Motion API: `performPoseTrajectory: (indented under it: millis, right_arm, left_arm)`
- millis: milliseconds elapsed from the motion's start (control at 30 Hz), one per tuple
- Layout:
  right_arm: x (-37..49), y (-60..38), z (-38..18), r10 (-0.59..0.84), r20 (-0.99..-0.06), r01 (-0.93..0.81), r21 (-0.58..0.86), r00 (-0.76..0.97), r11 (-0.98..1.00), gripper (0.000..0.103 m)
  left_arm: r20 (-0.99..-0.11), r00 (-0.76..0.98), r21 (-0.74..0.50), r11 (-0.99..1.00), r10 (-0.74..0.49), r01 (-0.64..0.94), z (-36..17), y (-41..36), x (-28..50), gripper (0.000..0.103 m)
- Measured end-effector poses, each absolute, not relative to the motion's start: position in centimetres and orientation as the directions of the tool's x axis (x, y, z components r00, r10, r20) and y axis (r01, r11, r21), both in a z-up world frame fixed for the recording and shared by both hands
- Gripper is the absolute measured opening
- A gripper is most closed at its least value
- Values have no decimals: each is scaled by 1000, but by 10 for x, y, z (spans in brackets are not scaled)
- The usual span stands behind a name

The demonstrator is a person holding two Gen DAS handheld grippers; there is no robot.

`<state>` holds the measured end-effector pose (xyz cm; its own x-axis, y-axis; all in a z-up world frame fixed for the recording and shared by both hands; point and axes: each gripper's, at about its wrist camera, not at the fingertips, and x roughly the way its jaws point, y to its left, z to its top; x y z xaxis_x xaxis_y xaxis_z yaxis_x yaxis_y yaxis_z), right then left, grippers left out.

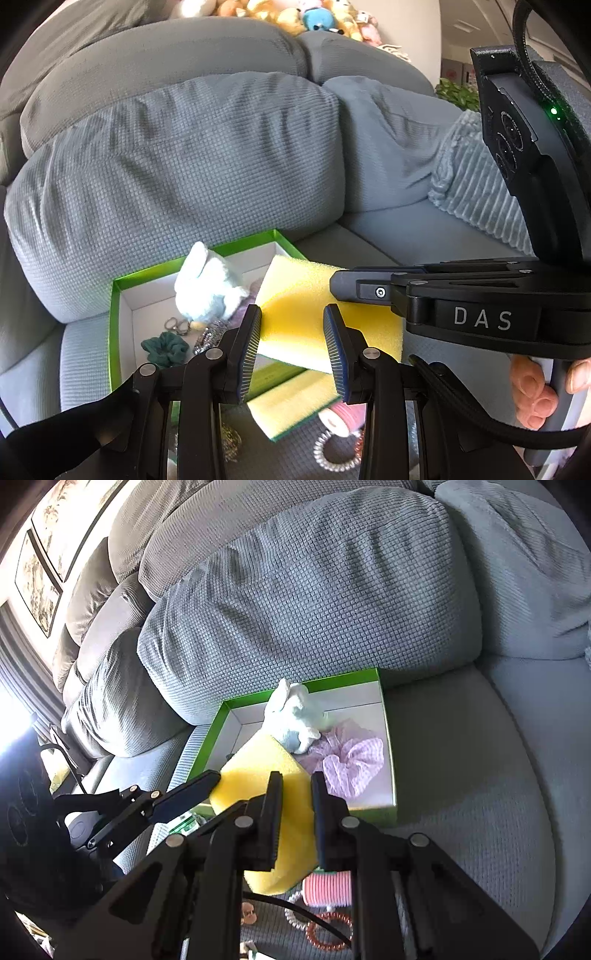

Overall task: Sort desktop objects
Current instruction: 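Lift and carry the yellow sponge in the right tool over the green box, then lower the yellow sponge into the box and open the right tool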

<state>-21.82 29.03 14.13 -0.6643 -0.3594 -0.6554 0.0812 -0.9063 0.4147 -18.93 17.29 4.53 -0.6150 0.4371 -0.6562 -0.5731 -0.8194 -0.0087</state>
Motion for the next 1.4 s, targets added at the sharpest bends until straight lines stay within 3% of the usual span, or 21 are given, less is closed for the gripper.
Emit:
performPoseTrajectory:
  millis: [733,800,900,933,1000,1133,1300,1400]
  right_arm:
    - [-295,277,110,-321,-718,82,348,-617,-934,13]
    - [-300,278,106,-301,-728,65,334,-617,-940,18]
    - [-306,281,104,-271,-733,37,319,-624,-947,18]
    - [-307,282,104,-261,-734,30,312,-627,-950,19]
    - [-308,283,105,-245,-733,24,299,-635,-954,32]
    - [-306,288,111,-229,-721,12,293,-653,-956,40]
    - [-296,295,120,-244,-709,12,316,-662,-949,51]
    - [-287,301,127,-255,-704,16,327,-663,-945,51]
  left_arm:
    - [-722,-588,-5,-852,365,-523,3,177,-259,35]
    - [-741,-578,-6,-863,343,-506,-3,177,-265,35]
    - [-763,-565,-5,-877,315,-481,-10,176,-271,36]
    - [-766,-565,-3,-881,306,-472,-11,175,-273,39]
    - [-764,-572,-8,-890,300,-457,-11,172,-274,47]
    - [-754,-589,-8,-900,291,-435,-5,169,-275,58]
    - [-744,-607,13,-902,279,-431,3,166,-269,59]
    - [-733,-617,16,-900,286,-436,10,166,-261,59]
